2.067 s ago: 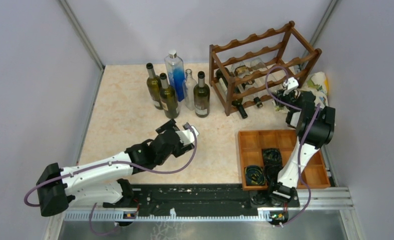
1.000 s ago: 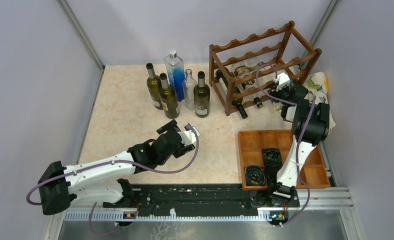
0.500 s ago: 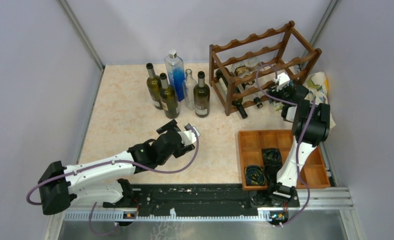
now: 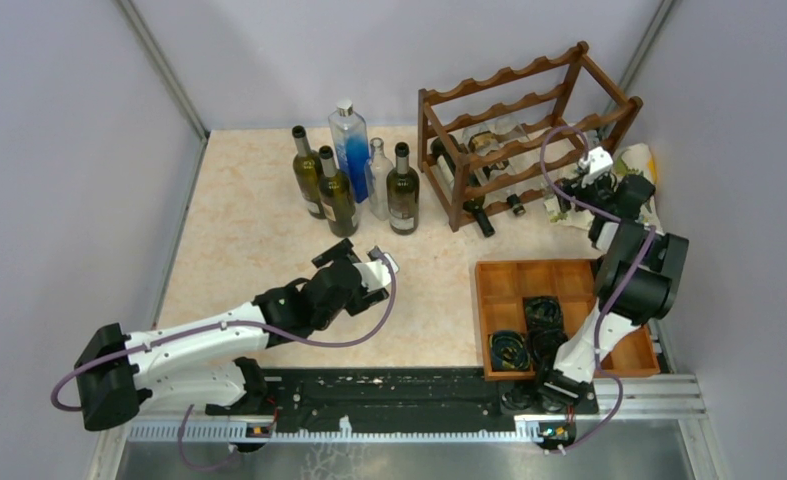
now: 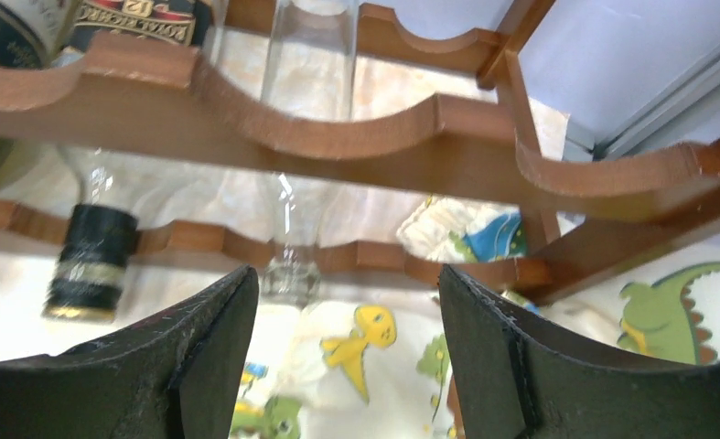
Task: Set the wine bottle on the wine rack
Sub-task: Place the wine bottle in the wine rack, then pick up the wine bottle from the center of the board.
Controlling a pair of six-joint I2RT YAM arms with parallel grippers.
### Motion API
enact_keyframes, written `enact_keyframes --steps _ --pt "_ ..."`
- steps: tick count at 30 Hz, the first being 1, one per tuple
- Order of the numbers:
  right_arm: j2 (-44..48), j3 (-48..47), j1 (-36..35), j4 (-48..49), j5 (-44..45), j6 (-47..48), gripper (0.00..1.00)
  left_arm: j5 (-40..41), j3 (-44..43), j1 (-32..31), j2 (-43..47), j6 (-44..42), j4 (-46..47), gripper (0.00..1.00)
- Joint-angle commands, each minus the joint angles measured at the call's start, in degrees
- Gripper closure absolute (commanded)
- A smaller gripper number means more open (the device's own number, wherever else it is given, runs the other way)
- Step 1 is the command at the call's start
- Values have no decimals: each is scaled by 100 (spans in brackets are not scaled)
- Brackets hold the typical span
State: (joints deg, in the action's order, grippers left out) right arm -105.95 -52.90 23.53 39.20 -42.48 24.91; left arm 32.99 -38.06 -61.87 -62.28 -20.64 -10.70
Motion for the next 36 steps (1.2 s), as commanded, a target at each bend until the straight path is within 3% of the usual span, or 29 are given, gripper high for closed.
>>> enact_keyframes --steps 1,8,11,14,17,21,24,28,32,36 --pt "865 143 165 -1172 -566 370 29 -94 -103 21 214 58 5 2" --pt "2195 -574 172 -5114 -631 1184 23 -353 -161 32 616 197 86 2" --pt "2926 -584 177 -6153 -914 1237 20 -633 -221 31 887 383 272 1" --pt "3719 -481 166 -6890 -1319 1097 11 -1182 -270 41 1237 826 672 1" --pt "4440 -309 158 -7376 -1757 972 2 -1675 -376 43 1452 1604 981 1" --pt "5158 -27 65 -7861 -2060 951 2 -2052 -274 40 1692 2958 1457 1" --pt "5441 452 55 -7596 -2183 562 2 -2073 64 42 1991 3806 1961 1" --pt "5770 1124 52 -6917 -2363 218 2 -1489 670 40 2632 4942 2567 1" --pt "6103 1346 55 -6994 -1755 665 2 -1102 1330 42 3146 5413 3198 1" --pt "6238 1402 13 -6991 -1336 730 2 -1016 1075 50 2780 5332 2883 2"
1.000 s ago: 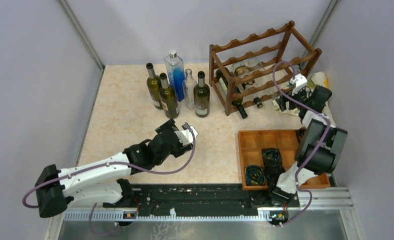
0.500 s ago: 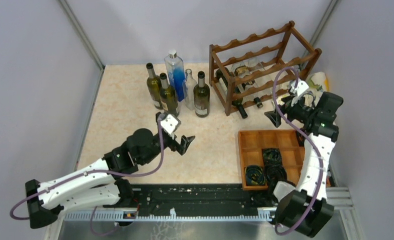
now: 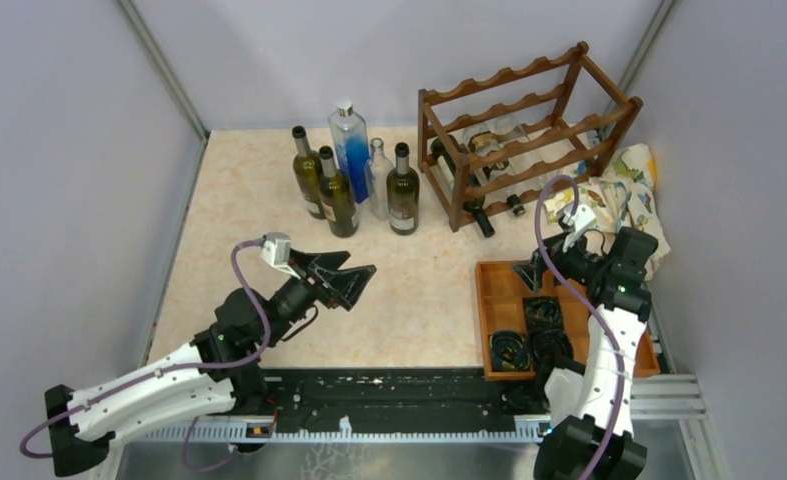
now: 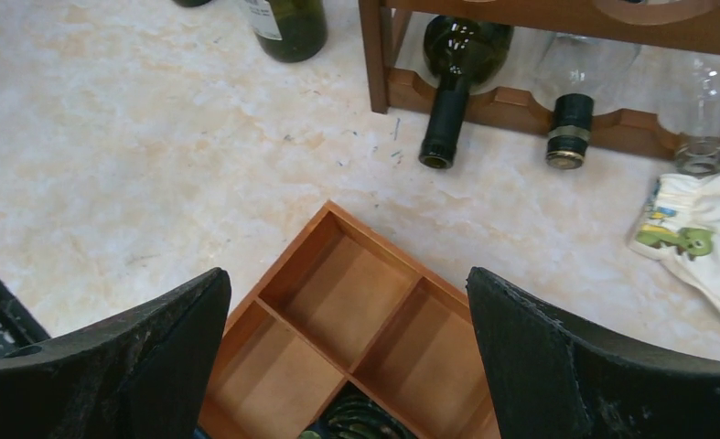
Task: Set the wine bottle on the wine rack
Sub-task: Pick up the wine bottle from the center of the board.
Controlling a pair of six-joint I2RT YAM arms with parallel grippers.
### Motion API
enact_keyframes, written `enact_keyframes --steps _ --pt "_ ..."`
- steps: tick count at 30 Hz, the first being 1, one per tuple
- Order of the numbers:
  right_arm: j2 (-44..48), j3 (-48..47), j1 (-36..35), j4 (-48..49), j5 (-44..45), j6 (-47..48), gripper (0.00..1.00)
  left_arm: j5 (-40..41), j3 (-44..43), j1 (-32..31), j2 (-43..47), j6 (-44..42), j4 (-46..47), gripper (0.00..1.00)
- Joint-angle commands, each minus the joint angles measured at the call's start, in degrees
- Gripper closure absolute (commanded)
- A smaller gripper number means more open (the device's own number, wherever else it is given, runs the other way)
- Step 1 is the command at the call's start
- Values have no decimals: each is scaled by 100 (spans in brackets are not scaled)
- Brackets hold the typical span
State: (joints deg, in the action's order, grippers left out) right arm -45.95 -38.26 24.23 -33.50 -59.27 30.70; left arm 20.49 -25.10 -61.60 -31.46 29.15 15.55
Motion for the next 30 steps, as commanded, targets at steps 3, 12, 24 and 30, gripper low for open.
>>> enact_keyframes --steps 3,12,24,30 --pt "319 -67 -72 271 408 117 2 209 -1074 33 -1122 -56 -342 2" --pt "473 -67 -95 247 293 80 2 -1241 -2050 1347 -2782 -1343 38 2" --pt "298 -77 -589 230 564 198 2 -3672 -1889 2856 -4157 -1734 2695 11" --pt "290 -44 -590 246 613 252 2 -3625 -2316 2862 -4983 -2029 3012 12"
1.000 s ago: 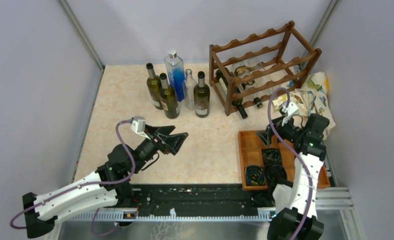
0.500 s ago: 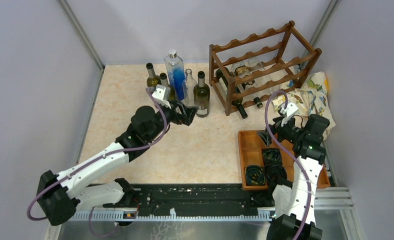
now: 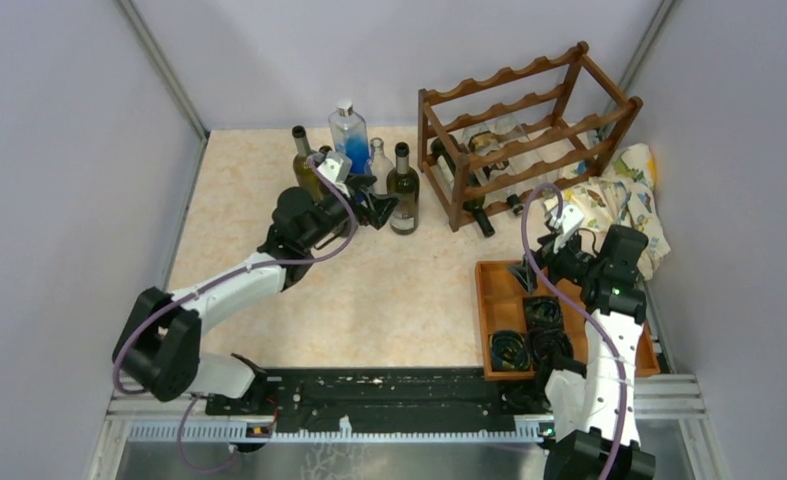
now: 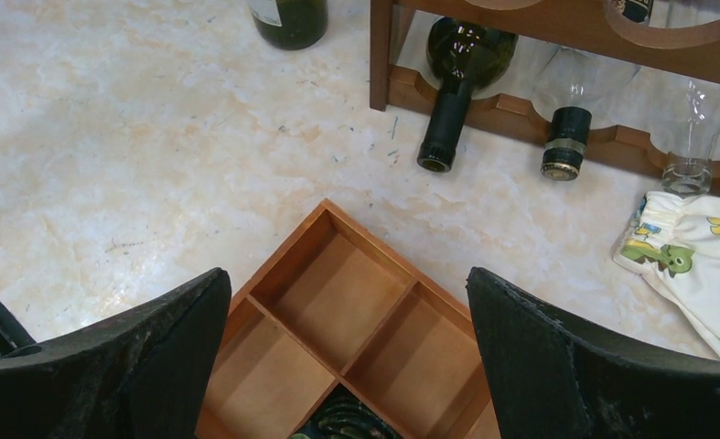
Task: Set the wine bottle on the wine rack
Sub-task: Pick up the wine bottle from the center of the board.
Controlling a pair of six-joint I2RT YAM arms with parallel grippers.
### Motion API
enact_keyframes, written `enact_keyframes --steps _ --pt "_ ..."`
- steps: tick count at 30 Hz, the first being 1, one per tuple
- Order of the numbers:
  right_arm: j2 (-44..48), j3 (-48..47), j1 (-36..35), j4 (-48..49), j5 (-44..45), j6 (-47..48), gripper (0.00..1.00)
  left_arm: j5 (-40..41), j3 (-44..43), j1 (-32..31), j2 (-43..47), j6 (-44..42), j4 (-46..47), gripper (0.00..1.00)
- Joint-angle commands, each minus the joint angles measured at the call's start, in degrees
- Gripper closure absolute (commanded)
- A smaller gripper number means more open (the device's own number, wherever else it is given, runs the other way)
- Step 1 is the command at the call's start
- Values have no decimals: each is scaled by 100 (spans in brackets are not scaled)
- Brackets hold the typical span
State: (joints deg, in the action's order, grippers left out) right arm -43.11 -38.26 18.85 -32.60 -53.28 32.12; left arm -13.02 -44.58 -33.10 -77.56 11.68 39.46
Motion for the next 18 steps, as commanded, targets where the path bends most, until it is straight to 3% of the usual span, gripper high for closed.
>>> enact_keyframes --steps 1,18 --pt "-9 -41 -50 162 18 115 1 -201 -447 14 -488 -353 628 13" --pt "-101 -50 -154 122 54 190 2 -88 -1451 197 -1887 -741 979 29"
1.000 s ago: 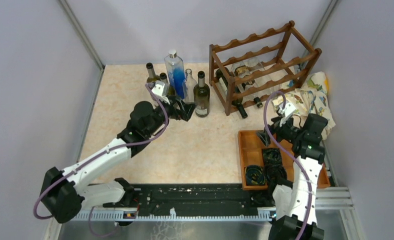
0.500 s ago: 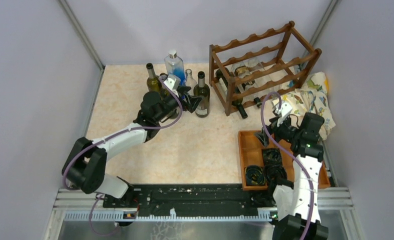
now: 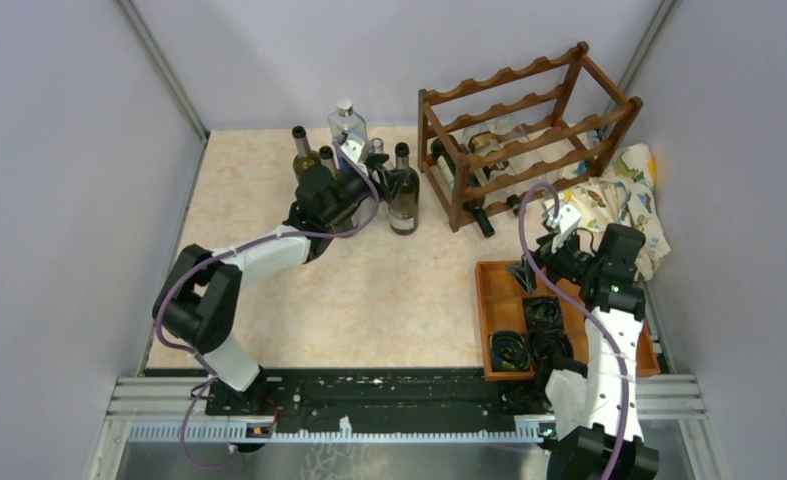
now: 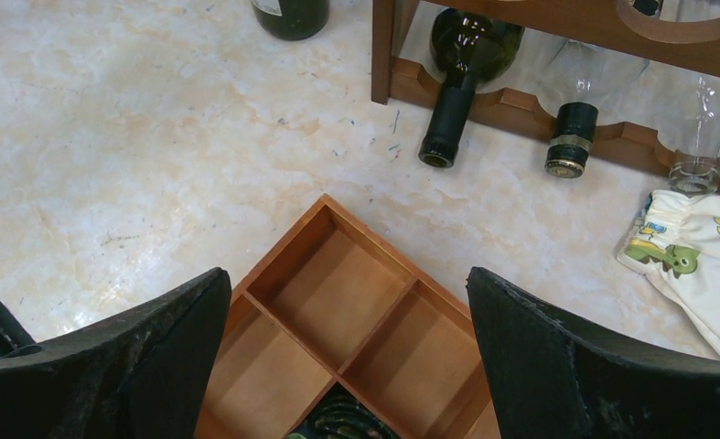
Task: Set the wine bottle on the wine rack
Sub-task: Pick up the wine bottle from the center of the board.
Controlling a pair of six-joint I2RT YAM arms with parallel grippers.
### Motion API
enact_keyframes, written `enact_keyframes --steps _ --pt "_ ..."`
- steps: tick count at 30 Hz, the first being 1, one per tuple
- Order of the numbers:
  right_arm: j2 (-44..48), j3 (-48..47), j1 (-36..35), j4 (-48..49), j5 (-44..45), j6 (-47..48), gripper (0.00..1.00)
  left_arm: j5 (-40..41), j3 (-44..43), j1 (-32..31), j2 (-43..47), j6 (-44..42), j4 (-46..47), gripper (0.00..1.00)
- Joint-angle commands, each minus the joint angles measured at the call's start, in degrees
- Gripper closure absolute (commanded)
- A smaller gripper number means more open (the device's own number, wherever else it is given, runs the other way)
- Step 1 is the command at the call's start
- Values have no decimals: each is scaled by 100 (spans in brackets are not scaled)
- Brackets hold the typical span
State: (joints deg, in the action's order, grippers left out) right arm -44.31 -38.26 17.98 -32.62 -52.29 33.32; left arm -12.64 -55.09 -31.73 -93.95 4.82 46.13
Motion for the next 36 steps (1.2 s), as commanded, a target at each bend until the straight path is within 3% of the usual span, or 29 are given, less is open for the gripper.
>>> enact_keyframes --steps 1,8,14,16,17,19,21,23,30,36 --pt "15 -50 -64 122 -44 69 2 -184 -479 65 -322 -47 324 30" --pt "3 -50 -66 126 -9 83 2 -529 -862 63 -708 -2 360 34" --pt "-13 -50 -67 124 17 82 2 -922 -960 61 -774 -141 349 47" --pt "-18 -50 -67 124 26 92 2 -1142 -937 63 -725 -206 348 59" --pt "-24 -50 -66 124 34 90 2 -1231 -895 66 -681 -223 348 74" --pt "-30 -59 -66 124 39 89 2 -1451 -772 63 -510 -289 382 90" --pt "-32 -59 -66 116 39 93 1 -1788 -652 64 -301 -415 335 98" --pt "-33 -60 -66 113 52 88 2 -2170 -575 61 -54 -567 82 100" --pt "-37 -59 -66 117 46 96 2 -3179 -662 -108 1045 -1314 -1962 100" --pt "-46 -59 -76 108 11 97 2 -2568 -1236 -1122 1884 -3490 -5345 100"
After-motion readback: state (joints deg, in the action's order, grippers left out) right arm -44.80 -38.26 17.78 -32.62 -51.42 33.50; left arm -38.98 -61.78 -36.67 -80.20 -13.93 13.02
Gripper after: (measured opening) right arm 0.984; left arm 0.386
